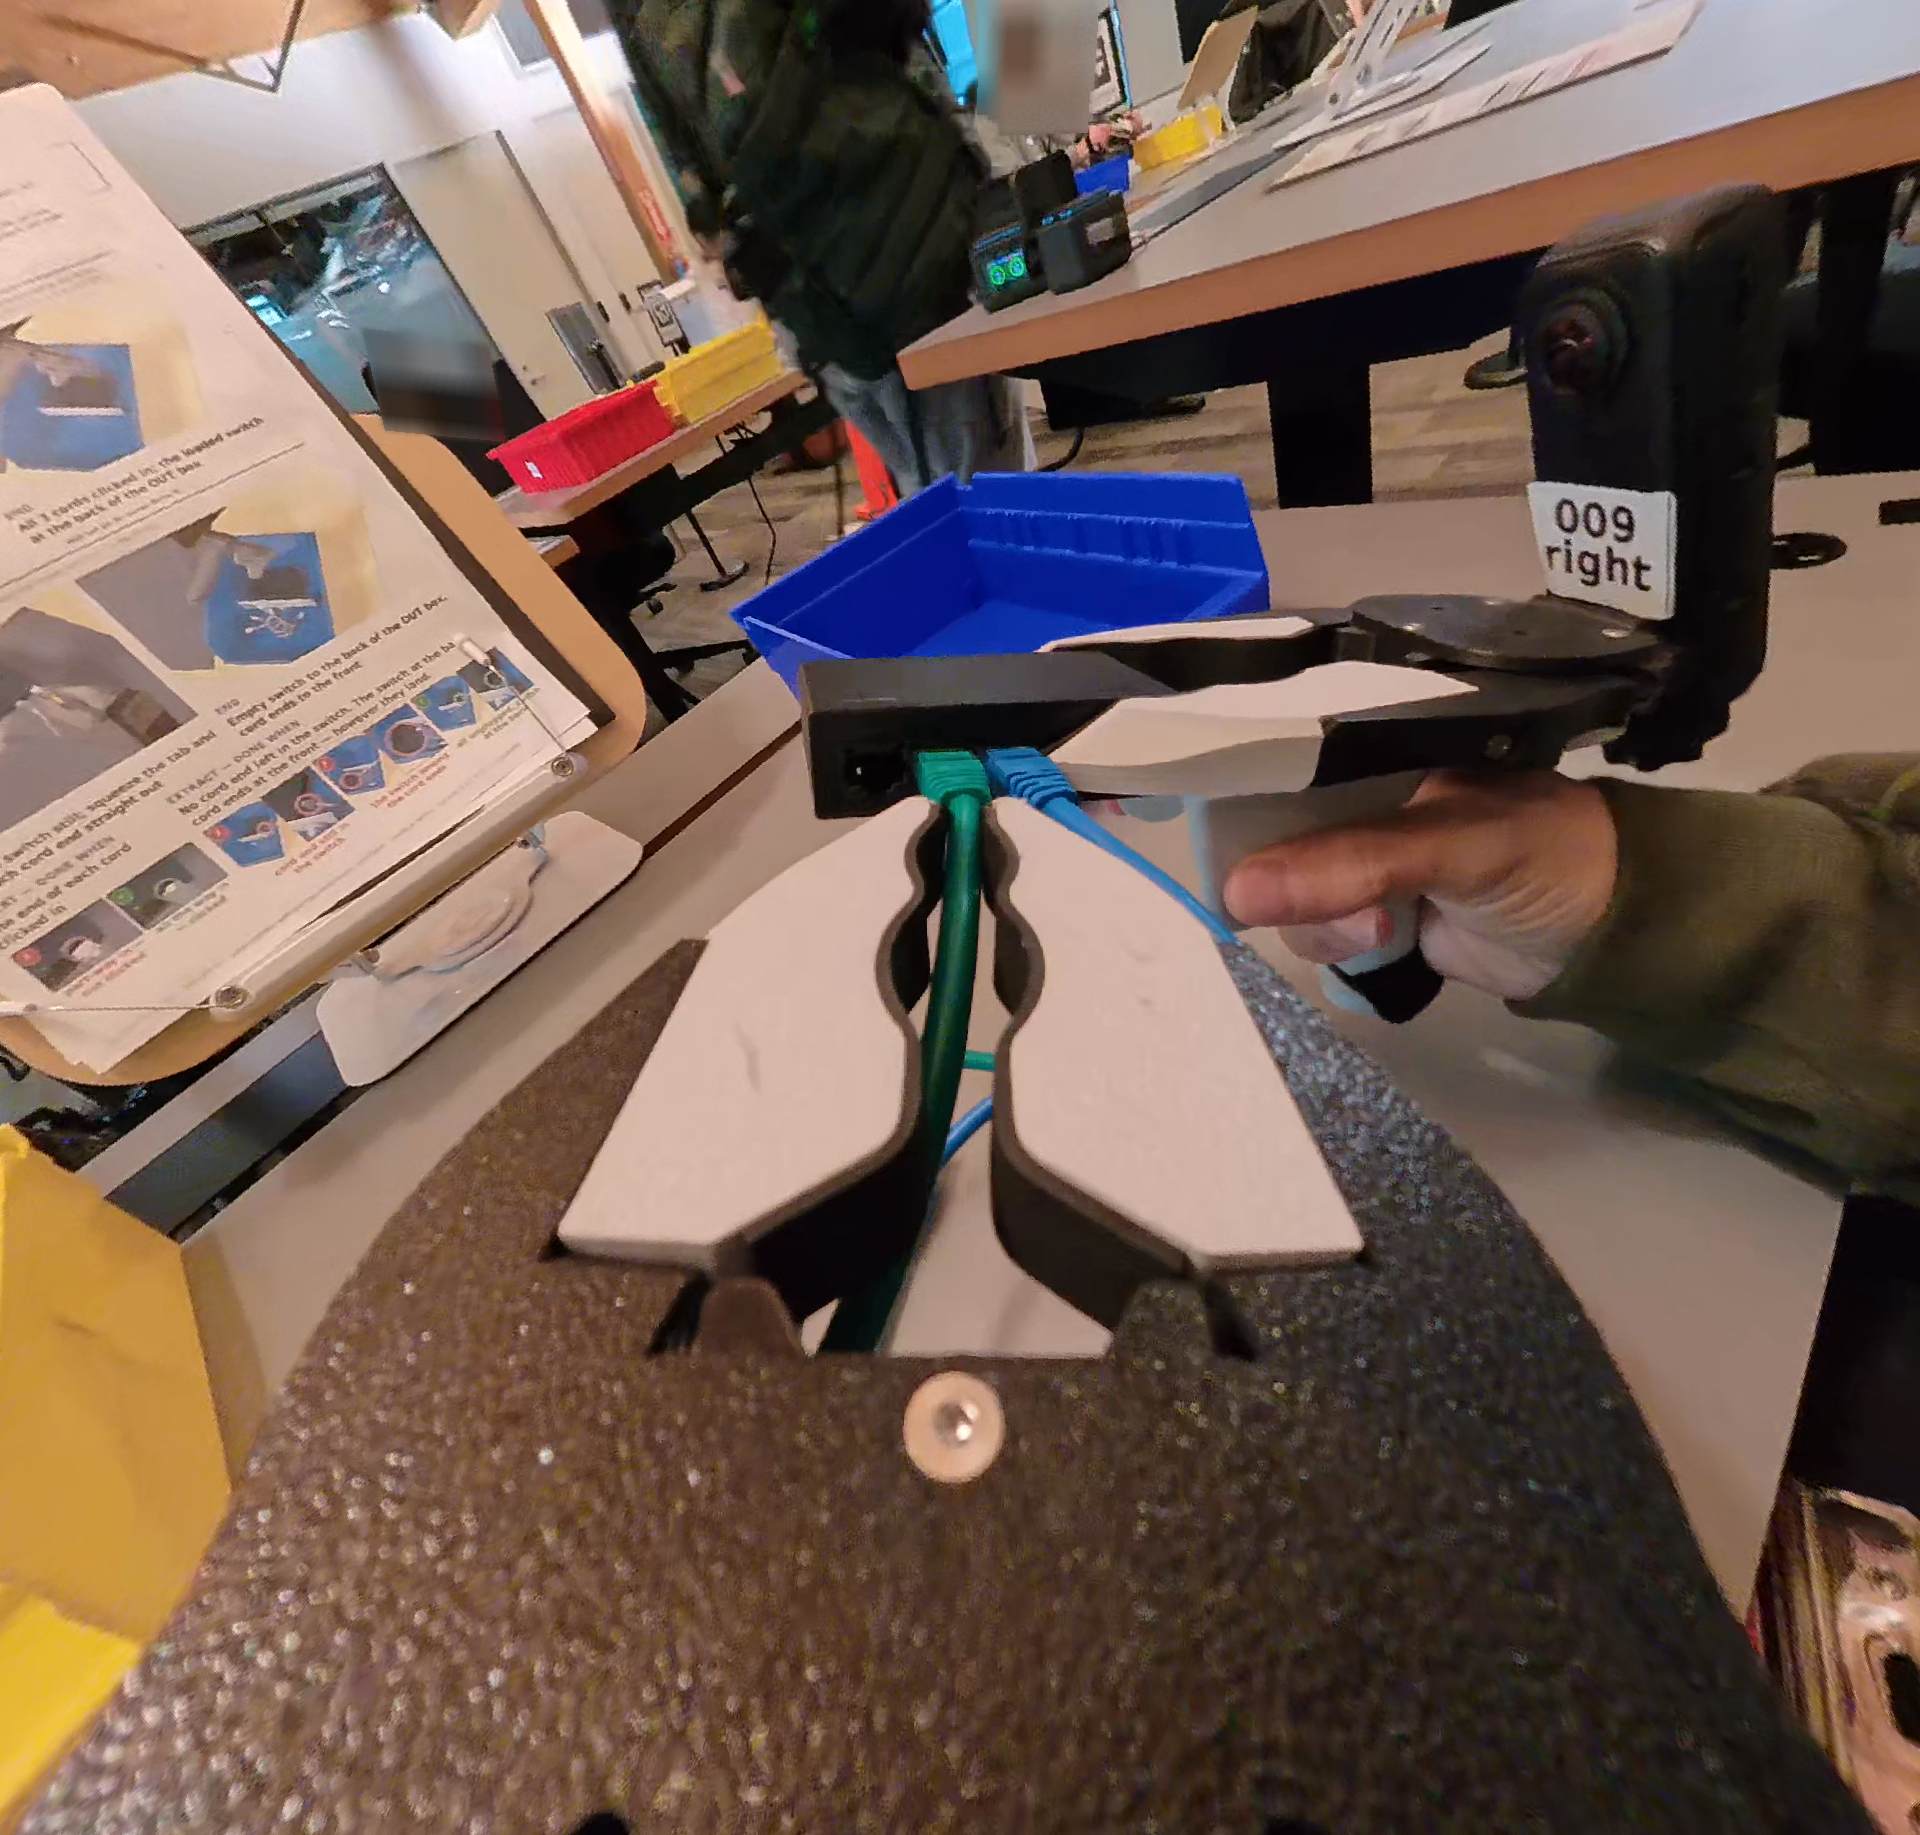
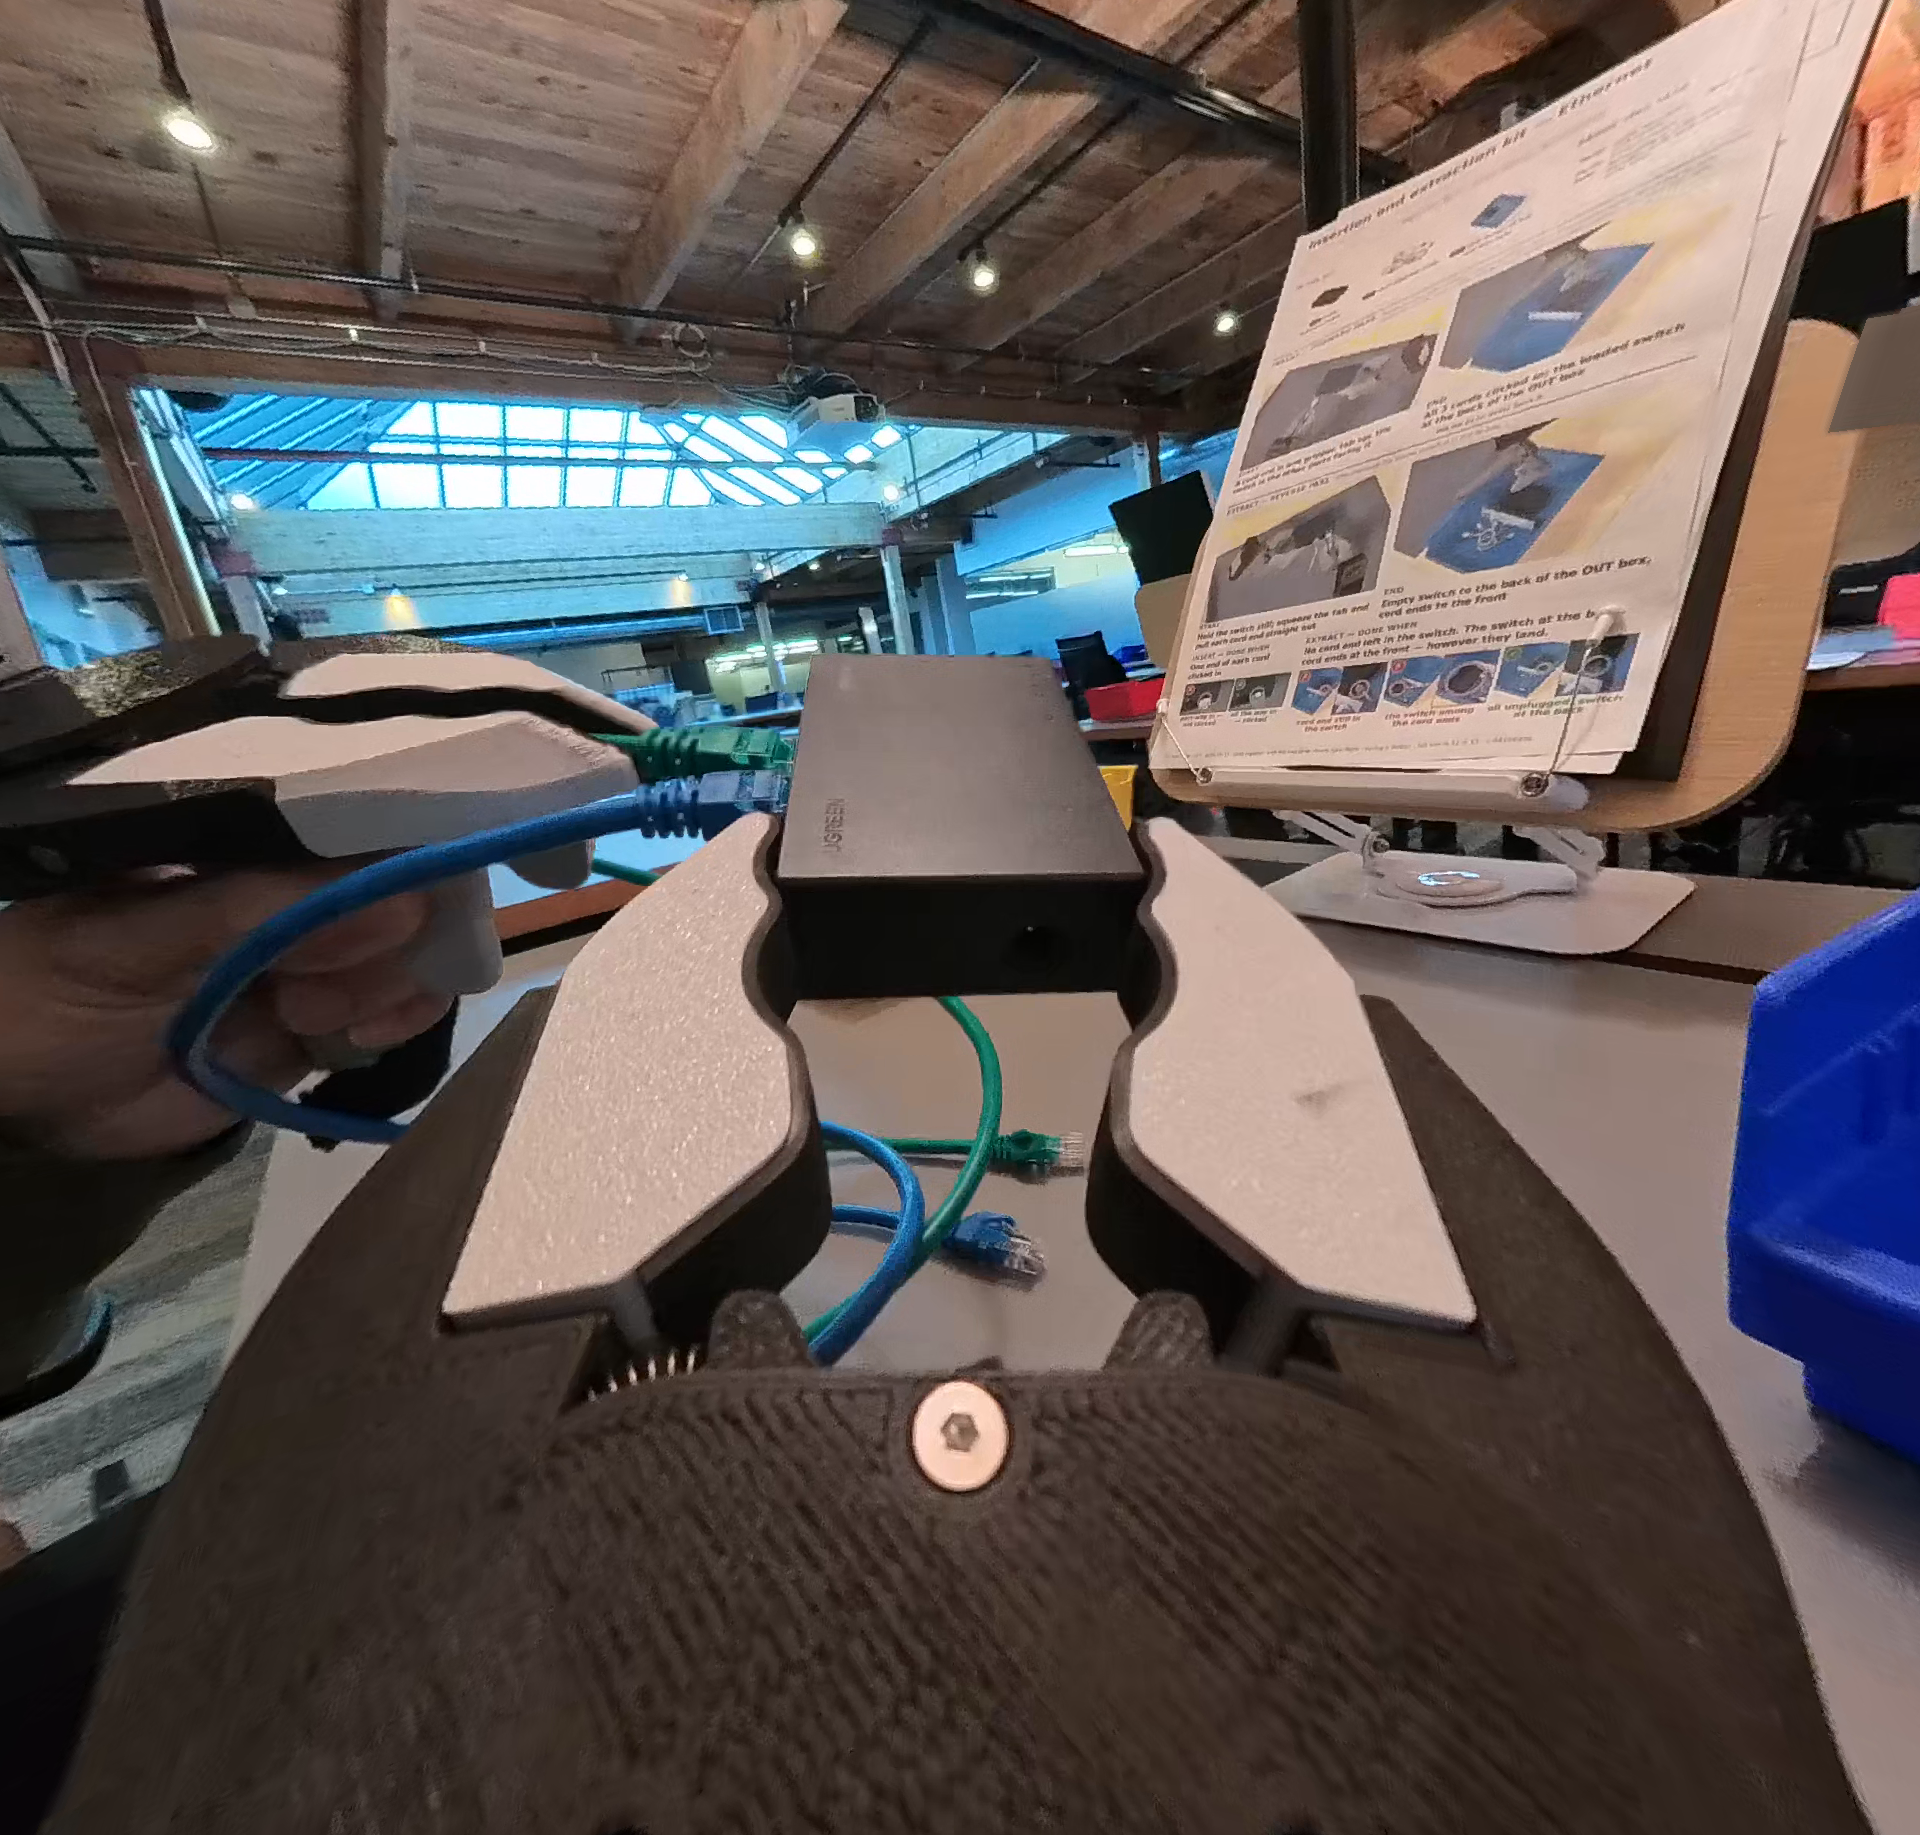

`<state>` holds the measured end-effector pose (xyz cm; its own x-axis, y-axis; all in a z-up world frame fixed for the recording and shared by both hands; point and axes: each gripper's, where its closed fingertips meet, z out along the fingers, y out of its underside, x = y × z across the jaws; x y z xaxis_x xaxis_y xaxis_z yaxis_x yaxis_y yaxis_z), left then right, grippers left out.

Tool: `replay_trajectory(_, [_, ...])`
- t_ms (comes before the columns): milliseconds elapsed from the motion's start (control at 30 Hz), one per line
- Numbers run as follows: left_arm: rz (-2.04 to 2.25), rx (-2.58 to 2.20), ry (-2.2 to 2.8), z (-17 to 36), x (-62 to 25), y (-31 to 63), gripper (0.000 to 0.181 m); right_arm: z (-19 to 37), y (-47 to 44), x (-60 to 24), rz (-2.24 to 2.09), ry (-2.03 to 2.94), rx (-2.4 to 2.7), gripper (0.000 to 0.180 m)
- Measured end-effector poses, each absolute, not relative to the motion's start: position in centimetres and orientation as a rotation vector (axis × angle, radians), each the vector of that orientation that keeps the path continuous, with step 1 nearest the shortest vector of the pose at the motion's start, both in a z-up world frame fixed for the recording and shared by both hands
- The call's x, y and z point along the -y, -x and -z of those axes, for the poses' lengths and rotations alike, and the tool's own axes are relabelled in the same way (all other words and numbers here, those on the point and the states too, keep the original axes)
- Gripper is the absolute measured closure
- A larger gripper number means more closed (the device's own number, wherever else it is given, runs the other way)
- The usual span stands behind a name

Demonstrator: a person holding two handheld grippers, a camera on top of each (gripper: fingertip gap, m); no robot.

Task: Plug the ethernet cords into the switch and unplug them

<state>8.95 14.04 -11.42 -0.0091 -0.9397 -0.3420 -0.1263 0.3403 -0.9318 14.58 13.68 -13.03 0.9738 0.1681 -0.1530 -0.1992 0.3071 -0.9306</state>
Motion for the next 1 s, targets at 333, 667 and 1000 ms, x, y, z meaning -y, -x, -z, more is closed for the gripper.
replay_trajectory(333, [0.978, -1.365, 1.035, 11.3, -14.2, -9.6, 0.168, 12.9, -15.3, -13.8, -0.123, 1.237, -0.061, 0.118])
replay_trajectory(667, [0.957, -1.323, 1.097, 11.1, -15.3, -8.6, 0.171, 12.0, -14.1, -14.0, -0.029, 1.248, -0.047, 0.118])
replay_trajectory(1000, [0.964, -1.421, 1.133, 11.8, -15.3, -7.9, 0.166, 11.7, -13.9, -14.0, -0.021, 1.247, -0.04, 0.118])
